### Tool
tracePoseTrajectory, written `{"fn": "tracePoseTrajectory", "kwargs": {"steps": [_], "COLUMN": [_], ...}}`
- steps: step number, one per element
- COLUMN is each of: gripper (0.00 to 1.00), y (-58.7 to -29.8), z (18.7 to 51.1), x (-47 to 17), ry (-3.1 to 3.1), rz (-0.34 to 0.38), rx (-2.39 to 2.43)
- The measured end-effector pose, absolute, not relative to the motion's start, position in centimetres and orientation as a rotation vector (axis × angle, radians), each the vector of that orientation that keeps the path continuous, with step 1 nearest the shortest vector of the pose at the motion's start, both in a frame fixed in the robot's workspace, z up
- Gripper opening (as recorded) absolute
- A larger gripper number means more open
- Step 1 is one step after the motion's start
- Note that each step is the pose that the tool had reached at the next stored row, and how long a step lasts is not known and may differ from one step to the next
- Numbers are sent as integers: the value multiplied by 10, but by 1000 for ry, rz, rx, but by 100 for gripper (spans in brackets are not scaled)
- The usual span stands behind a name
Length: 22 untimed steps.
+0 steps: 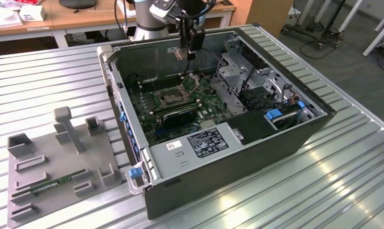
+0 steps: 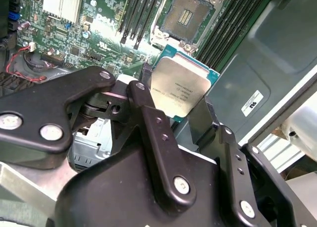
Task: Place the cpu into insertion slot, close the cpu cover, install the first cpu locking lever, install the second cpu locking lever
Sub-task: 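Place the cpu into insertion slot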
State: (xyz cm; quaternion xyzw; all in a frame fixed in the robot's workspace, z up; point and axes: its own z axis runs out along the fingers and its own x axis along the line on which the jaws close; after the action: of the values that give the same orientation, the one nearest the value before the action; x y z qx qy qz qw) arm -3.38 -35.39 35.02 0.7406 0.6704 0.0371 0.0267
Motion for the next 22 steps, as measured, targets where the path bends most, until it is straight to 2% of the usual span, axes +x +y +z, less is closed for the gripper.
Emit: {"fn": "tracePoseTrajectory", "kwargs": {"steps": [22], "gripper": [54], "y": [-354], "z": [321], "x": [-44], "ry": [2183], "rz": [112], "rx": [2193]}}
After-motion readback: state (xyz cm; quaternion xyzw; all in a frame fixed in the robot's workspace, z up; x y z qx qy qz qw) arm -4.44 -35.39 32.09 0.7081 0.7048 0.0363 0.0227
